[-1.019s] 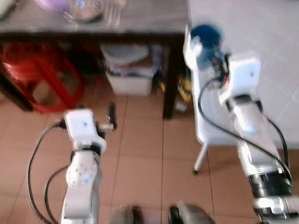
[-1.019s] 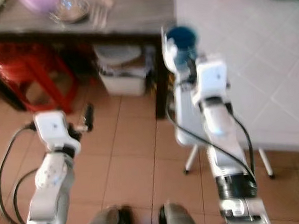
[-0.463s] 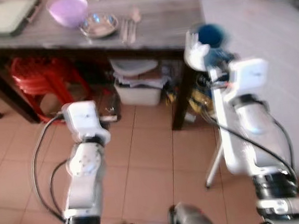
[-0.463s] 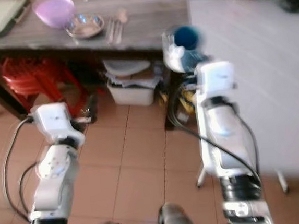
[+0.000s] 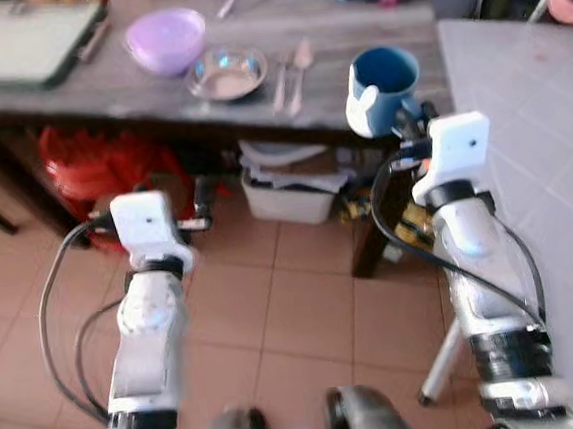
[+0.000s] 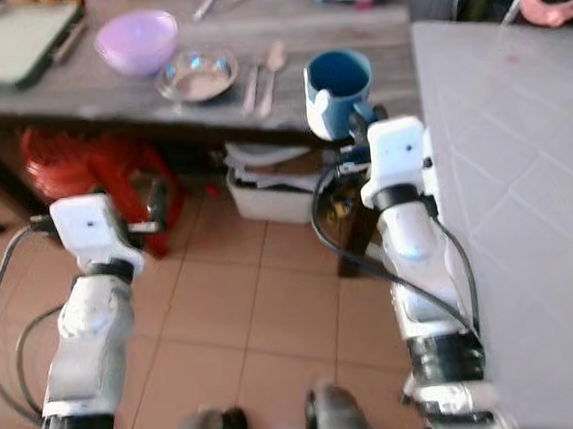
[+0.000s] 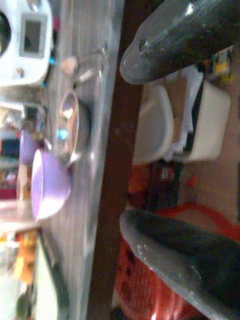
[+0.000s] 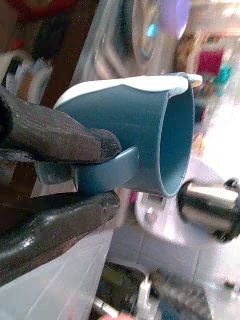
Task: Setting the table
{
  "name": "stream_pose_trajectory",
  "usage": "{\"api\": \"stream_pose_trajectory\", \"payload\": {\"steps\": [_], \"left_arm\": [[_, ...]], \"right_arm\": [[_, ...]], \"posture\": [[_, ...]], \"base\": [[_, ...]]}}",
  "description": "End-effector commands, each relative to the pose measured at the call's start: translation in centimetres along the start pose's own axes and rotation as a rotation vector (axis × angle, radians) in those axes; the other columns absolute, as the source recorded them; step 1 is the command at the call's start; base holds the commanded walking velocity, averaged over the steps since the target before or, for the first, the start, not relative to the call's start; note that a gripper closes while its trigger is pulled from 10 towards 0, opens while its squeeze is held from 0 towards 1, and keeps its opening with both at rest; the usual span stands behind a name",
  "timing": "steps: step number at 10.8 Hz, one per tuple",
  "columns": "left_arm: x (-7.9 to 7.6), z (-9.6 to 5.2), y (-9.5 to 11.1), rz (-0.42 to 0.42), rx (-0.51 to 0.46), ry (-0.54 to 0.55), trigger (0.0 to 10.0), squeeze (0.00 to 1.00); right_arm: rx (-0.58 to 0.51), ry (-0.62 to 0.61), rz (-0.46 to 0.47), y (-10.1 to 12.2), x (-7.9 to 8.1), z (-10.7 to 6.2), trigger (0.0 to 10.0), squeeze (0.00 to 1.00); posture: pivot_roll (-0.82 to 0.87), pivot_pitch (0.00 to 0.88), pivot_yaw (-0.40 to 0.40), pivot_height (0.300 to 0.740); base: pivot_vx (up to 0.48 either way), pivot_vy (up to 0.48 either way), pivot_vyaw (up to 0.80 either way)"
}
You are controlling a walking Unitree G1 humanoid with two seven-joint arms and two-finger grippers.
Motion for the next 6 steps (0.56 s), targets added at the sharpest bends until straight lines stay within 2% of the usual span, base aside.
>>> {"api": "stream_pose_trajectory", "payload": {"steps": [1, 4, 6], "left_arm": [[0.67, -0.04, -0.12, 0.021, 0.005, 0.012, 10.0, 0.0], [0.65, 0.03, -0.07, 0.017, 0.003, 0.011, 10.0, 0.0], [-0.03, -0.23, 0.16, 0.06, -0.013, -0.011, 10.0, 0.0]], "right_arm": [[-0.06, 0.006, 0.017, 1.46, 0.24, 0.16, 10.0, 0.0], [-0.068, 0.014, 0.022, 1.64, 0.45, 0.2, 10.0, 0.0], [-0.073, 0.018, 0.023, 1.74, 0.51, 0.19, 10.0, 0.0]], "posture": [[-0.04, 0.134, -0.011, 0.74], [-0.04, 0.137, -0.01, 0.74], [-0.04, 0.143, -0.007, 0.74]], "base": [[0.345, 0.334, 0.0], [0.33, 0.349, 0.0], [0.48, 0.0, 0.0]]}}
Point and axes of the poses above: a point about 5 cm out from each wrist's last joint towards the gripper, its own z axis pointing out of the wrist towards the gripper, its own y axis along the axis of the wrist's last joint, x = y × z, the point moved 4 cm from there along z, pointing out of the wrist towards the gripper, and after that the axes turned 8 degrees about z, right-handed, at the moved point
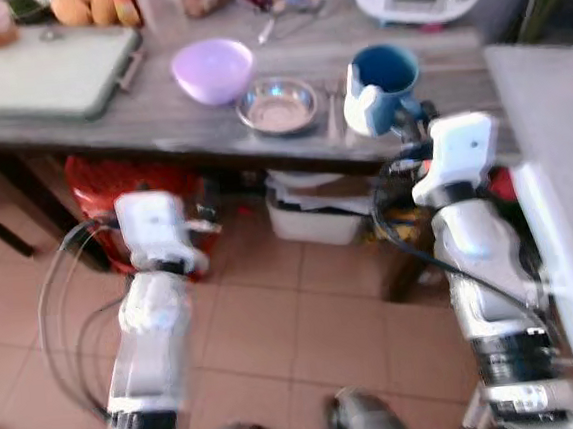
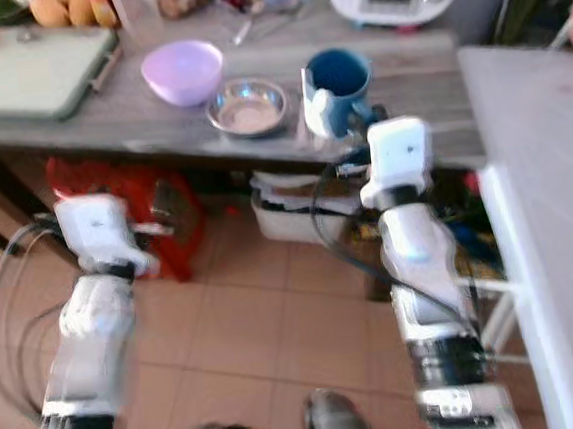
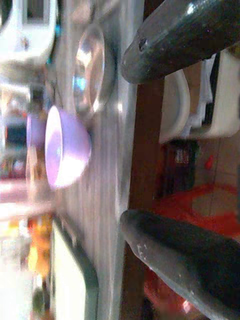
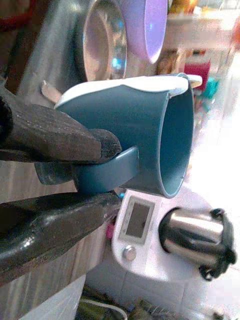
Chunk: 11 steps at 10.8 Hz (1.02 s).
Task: Setting the table
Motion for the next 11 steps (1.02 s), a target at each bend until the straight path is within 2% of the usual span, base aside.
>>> {"api": "stream_pose_trajectory", "payload": {"steps": [1, 3, 6, 8, 11], "left_arm": [[0.6, -0.1, 0.4, 0.014, -0.017, 0.016, 10.0, 0.0], [0.5, -0.2, 0.6, -0.006, -0.023, 0.008, 10.0, 0.0], [-0.9, -0.3, 1.6, -0.063, -0.06, -0.045, 10.0, 0.0], [-0.9, -1.1, 1.6, -0.052, -0.068, -0.075, 10.0, 0.0], [-0.5, -1.5, 1.6, -0.037, -0.06, -0.073, 10.0, 0.0]], "right_arm": [[-0.059, 0.005, 0.012, 1.4, 0.3, 0.4, 10.0, 0.0], [-0.073, 0.006, 0.006, 1.8, 0.4, 0.6, 10.0, 0.0], [-0.115, -0.021, -0.039, 2.7, 0.0, 1.0, 10.0, 0.0], [-0.117, -0.049, -0.052, 2.8, -0.4, 1.1, 10.0, 0.0], [-0.114, -0.105, -0.099, 2.7, -1.5, 1.5, 10.0, 0.0]], "posture": [[-0.04, 0.143, -0.007, 0.74], [-0.04, 0.147, -0.009, 0.74], [-0.04, 0.148, -0.008, 0.74], [-0.03, 0.151, -0.009, 0.74], [-0.02, 0.157, -0.016, 0.74]], "base": [[0.472, 0.0, 0.0], [0.469, 0.0, 0.0], [0.436, -0.089, 0.0], [0.257, -0.321, 0.0], [0.0, 0.0, 0.0]]}}
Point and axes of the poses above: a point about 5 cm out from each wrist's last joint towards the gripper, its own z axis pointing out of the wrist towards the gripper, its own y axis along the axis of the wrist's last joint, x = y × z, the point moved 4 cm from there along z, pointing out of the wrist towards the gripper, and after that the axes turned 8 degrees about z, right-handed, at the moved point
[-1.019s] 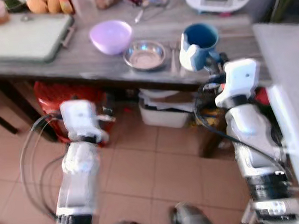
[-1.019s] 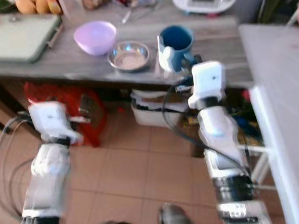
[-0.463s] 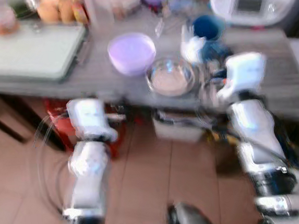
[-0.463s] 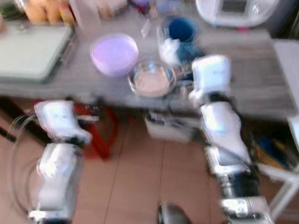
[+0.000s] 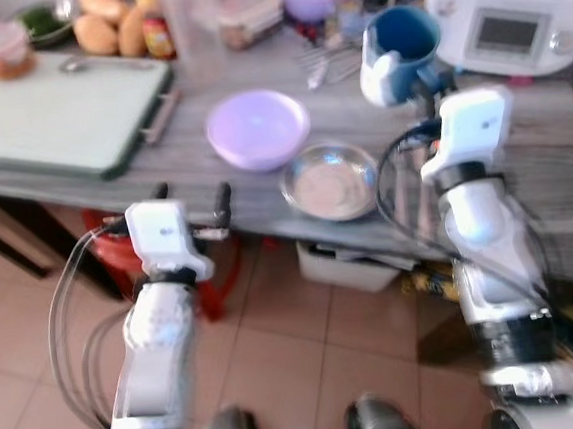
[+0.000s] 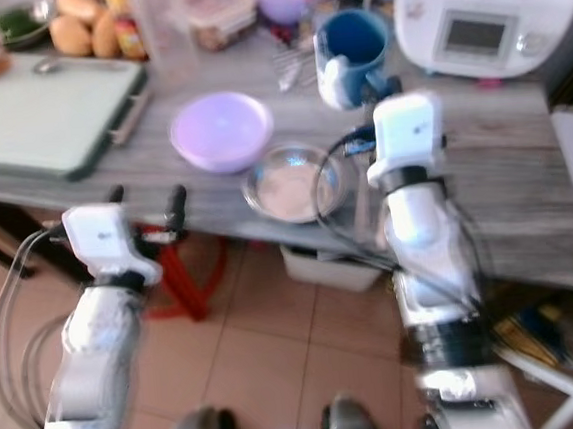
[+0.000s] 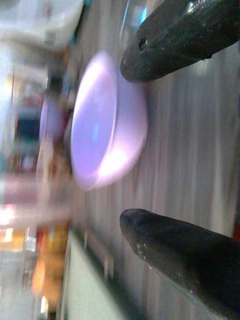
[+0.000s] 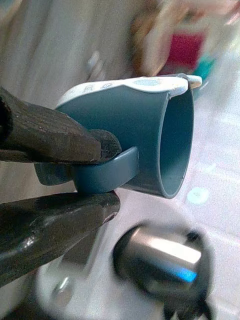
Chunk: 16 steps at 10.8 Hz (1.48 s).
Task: Setting the table
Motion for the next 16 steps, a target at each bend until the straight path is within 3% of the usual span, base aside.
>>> {"api": "stream_pose_trajectory", "payload": {"steps": [1, 2, 4, 6, 7, 8, 10, 11, 16], "left_arm": [[1.3, -0.5, 0.4, 0.019, -0.002, 0.035, 10.0, 0.0], [2.0, -0.9, 0.3, 0.02, 0.007, 0.058, 10.0, 0.0], [2.8, -1.2, 0.2, 0.027, 0.019, 0.078, 10.0, 0.0], [2.6, -1.5, 0.2, 0.03, 0.035, 0.078, 10.0, 0.0], [2.1, -1.8, -0.1, -0.024, 0.051, 0.043, 10.0, 0.0], [1.8, -2.0, 0.0, -0.02, 0.052, 0.049, 10.0, 0.0], [1.8, -2.3, 0.1, -0.014, 0.069, 0.034, 10.0, 0.0], [1.2, -2.7, 0.9, -0.08, 0.042, -0.031, 10.0, 0.0], [2.5, -4.2, 0.9, -0.017, 0.105, -0.015, 10.0, 0.0]], "right_arm": [[-0.004, -0.03, 0.002, 0.0, -0.7, 0.2, 10.0, 0.0], [0.033, -0.056, 0.006, -0.7, -1.7, 0.5, 10.0, 0.0], [0.076, -0.021, 0.004, -1.6, -2.0, 1.3, 10.0, 0.0], [0.07, 0.018, 0.025, -1.6, -2.2, 2.5, 10.0, 0.0], [0.078, 0.039, 0.032, -1.7, -2.2, 2.9, 10.0, 0.0], [0.079, 0.051, 0.05, -1.6, -2.4, 3.3, 10.0, 0.0], [0.06, 0.154, 0.119, -1.1, -1.6, 4.5, 10.0, 0.0], [0.06, 0.173, 0.13, -1.1, -1.4, 4.9, 10.0, 0.0], [0.054, 0.298, 0.189, -1.3, 0.6, 5.5, 10.0, 0.0]], "posture": [[-0.01, 0.16, -0.016, 0.74], [0.01, 0.174, -0.018, 0.74], [0.01, 0.187, -0.017, 0.74], [0.01, 0.211, -0.016, 0.74], [0.01, 0.221, -0.016, 0.74], [0.02, 0.237, -0.011, 0.74], [0.04, 0.269, 0.0, 0.74], [0.06, 0.286, 0.007, 0.74], [0.13, 0.321, 0.047, 0.74]], "base": [[0.0, 0.0, 0.0], [0.0, 0.0, 0.0], [0.0, 0.0, 0.0], [0.0, 0.0, 0.0], [0.0, 0.0, 0.0], [0.0, 0.0, 0.0], [0.0, 0.0, 0.0], [0.292, 0.0, 0.0], [0.051, 0.0, 0.0]]}}
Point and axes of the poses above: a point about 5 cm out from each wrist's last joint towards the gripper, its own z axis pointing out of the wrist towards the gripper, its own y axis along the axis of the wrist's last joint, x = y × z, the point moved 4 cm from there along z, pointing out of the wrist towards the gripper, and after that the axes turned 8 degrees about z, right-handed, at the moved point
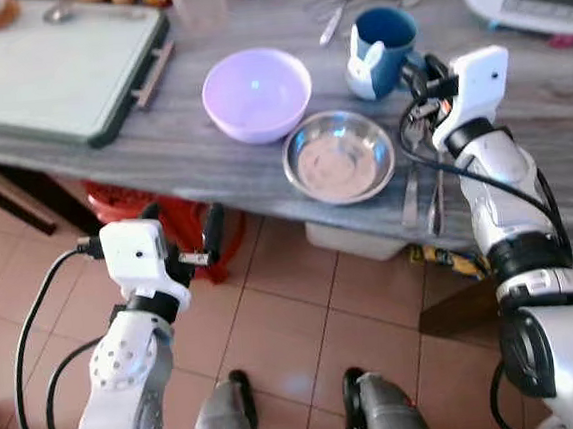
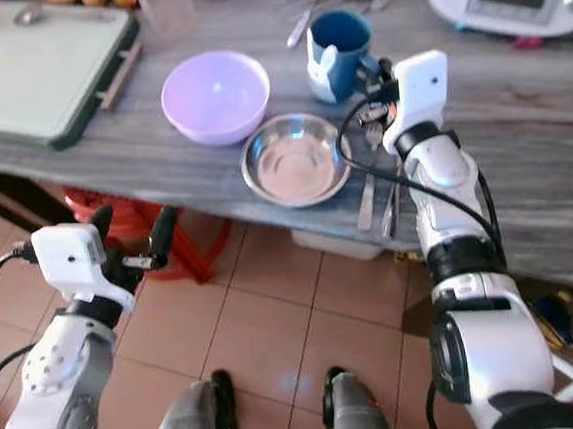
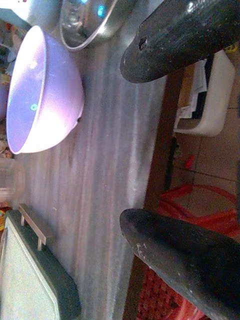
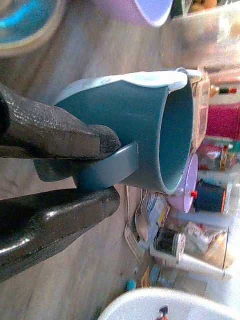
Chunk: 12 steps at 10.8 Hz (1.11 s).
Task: Setting the table
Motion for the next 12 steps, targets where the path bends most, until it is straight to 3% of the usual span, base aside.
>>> {"api": "stream_pose_trajectory", "payload": {"steps": [1, 4, 10, 11, 12], "left_arm": [[0.15, -0.57, -0.07, 0.005, 0.017, 0.001, 10.0, 0.0], [-0.1, -0.58, -0.12, 0.001, 0.029, -0.009, 10.0, 0.0], [-0.15, -0.46, -0.21, -0.001, 0.035, -0.007, 10.0, 0.0], [-0.16, -0.44, -0.16, -0.003, 0.032, -0.007, 10.0, 0.0], [-0.23, -0.36, -0.16, -0.005, 0.03, -0.009, 10.0, 0.0]], "right_arm": [[-0.019, 0.023, 0.01, 0.3, 0.29, 0.2, 10.0, 0.0], [-0.019, 0.049, 0.015, -0.15, 0.88, 0.03, 10.0, 0.0], [0.011, 0.044, 0.025, -0.62, 0.3, 0.17, 10.0, 0.03], [0.01, 0.044, 0.026, -0.63, 0.26, 0.15, 10.0, 1.0], [0.007, 0.046, 0.029, -0.53, 0.18, 0.15, 10.0, 1.0]], "posture": [[0.13, 0.323, 0.049, 0.74], [0.12, 0.329, 0.048, 0.74], [0.11, 0.327, 0.043, 0.74], [0.11, 0.327, 0.043, 0.74], [0.11, 0.325, 0.041, 0.74]], "base": [[0.0, 0.0, 0.0], [0.0, 0.0, 0.0], [0.0, 0.0, 0.0], [0.0, 0.0, 0.0], [0.0, 0.0, 0.0]]}}
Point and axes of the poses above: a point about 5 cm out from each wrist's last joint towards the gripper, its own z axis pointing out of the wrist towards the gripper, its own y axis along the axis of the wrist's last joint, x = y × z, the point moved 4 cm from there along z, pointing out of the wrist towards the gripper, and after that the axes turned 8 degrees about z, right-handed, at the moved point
